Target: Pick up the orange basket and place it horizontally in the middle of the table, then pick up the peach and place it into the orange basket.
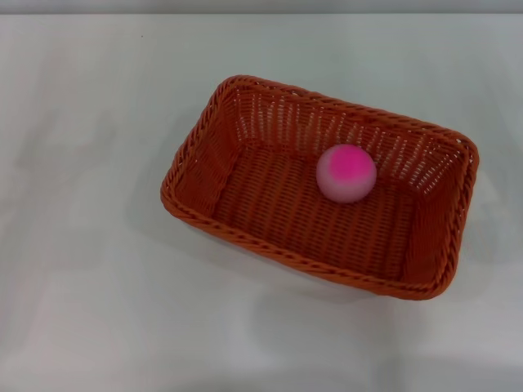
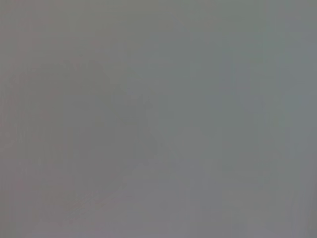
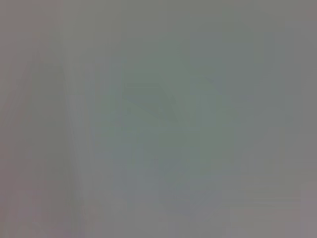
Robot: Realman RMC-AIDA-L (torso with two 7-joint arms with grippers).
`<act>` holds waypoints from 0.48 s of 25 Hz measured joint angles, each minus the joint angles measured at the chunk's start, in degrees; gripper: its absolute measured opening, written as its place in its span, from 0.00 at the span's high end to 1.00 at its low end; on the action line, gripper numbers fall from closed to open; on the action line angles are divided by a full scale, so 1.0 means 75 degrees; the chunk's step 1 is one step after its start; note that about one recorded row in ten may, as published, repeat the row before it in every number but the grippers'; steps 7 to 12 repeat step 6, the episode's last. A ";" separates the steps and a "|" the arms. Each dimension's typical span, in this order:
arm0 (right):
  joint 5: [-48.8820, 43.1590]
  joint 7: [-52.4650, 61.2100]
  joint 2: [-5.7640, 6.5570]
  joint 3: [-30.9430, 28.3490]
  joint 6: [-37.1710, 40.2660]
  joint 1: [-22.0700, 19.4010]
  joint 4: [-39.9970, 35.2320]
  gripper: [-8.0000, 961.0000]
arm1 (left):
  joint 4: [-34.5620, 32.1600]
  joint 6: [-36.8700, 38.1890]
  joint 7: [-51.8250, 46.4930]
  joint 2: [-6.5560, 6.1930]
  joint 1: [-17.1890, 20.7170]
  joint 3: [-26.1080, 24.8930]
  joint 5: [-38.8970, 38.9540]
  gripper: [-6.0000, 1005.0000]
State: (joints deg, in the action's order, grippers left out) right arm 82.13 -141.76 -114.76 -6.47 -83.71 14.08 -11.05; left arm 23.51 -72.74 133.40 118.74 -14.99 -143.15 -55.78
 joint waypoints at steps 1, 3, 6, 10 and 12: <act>-0.0010 -0.0001 0.0003 0.0026 0.0008 0.0010 -0.0002 0.14 | -0.0001 0.0071 0.0004 0.0001 -0.0018 0.0009 -0.0002 0.30; -0.0012 -0.0001 0.0005 0.0061 0.0015 0.0020 -0.0005 0.14 | -0.0004 0.0176 0.0007 0.0008 -0.0052 0.0034 -0.0014 0.30; 0.0004 -0.0065 0.0008 0.0055 0.0047 0.0021 -0.0013 0.14 | -0.0008 0.0240 0.0024 0.0019 -0.0079 0.0047 -0.0032 0.30; 0.0004 -0.0065 0.0008 0.0055 0.0047 0.0021 -0.0013 0.14 | -0.0008 0.0240 0.0024 0.0019 -0.0079 0.0047 -0.0032 0.30; 0.0004 -0.0065 0.0008 0.0055 0.0047 0.0021 -0.0013 0.14 | -0.0008 0.0240 0.0024 0.0019 -0.0079 0.0047 -0.0032 0.30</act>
